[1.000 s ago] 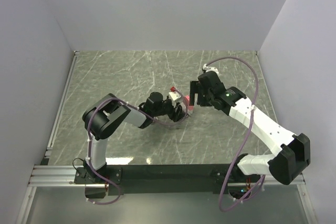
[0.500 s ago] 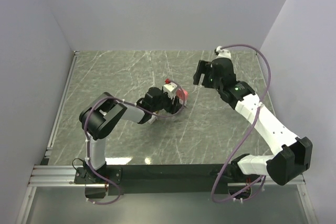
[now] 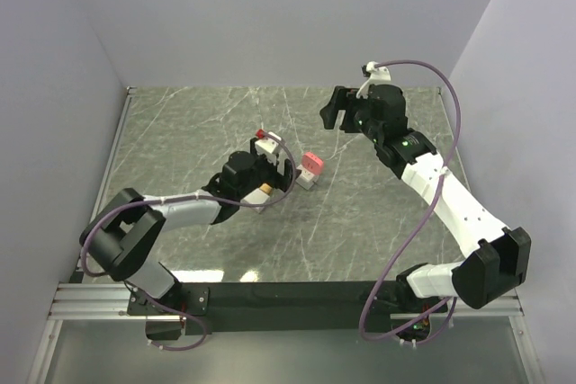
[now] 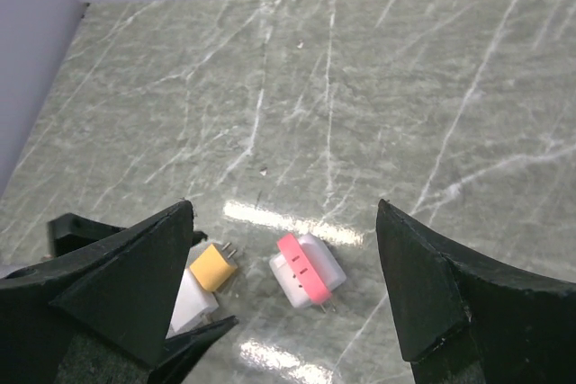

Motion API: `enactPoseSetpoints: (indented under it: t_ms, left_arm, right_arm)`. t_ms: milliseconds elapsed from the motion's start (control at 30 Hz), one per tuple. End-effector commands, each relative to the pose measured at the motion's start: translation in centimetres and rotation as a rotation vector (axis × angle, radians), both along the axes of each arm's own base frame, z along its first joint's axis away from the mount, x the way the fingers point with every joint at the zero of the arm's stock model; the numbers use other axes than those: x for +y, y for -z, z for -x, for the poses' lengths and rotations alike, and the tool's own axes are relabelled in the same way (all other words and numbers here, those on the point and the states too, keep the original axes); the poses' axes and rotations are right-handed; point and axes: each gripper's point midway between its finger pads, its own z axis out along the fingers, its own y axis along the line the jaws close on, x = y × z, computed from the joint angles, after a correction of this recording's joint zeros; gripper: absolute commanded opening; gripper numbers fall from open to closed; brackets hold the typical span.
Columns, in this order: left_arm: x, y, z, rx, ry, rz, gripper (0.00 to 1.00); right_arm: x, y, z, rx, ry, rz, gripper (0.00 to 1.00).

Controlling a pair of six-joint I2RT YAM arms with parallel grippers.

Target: Insert the plug

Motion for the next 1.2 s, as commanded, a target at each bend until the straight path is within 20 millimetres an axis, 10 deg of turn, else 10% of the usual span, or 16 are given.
enactPoseSetpoints:
  t_ms: [0,233,933,1033,1167]
  left_arm:
    - [2.1,0.5,-0.7,0.016,-0.107,-0.063,0.91]
    - [5.1,6.2,-2.1,0.123,-0.278,-0.249,0.91]
    - [6.2,10.2,-1.9,0.265,-0.334,-0.372,0.81]
    - [5.9,10.4,-1.7,0.284,-0.321,-0.373,0.63]
    - [5.2,10.3,-1.5,0.310,-0.294,-0.362,0.16]
  right_arm:
    - [0.8,-2.0,-0.6,-0.076,-0.057,-0.033,0.88]
    - [1.6,-1.4,0.0,-0.069,-0.106,-0.054,0.89]
    - [1.8,-1.3,0.5,-0.067,-0.129,-0.063,0.89]
    - [2.0,-1.2,0.4,-0.061,-0.133,-0.063,0.89]
    - [1.7,-1.6,0.7,-0.077,-0.127,-0.058,0.88]
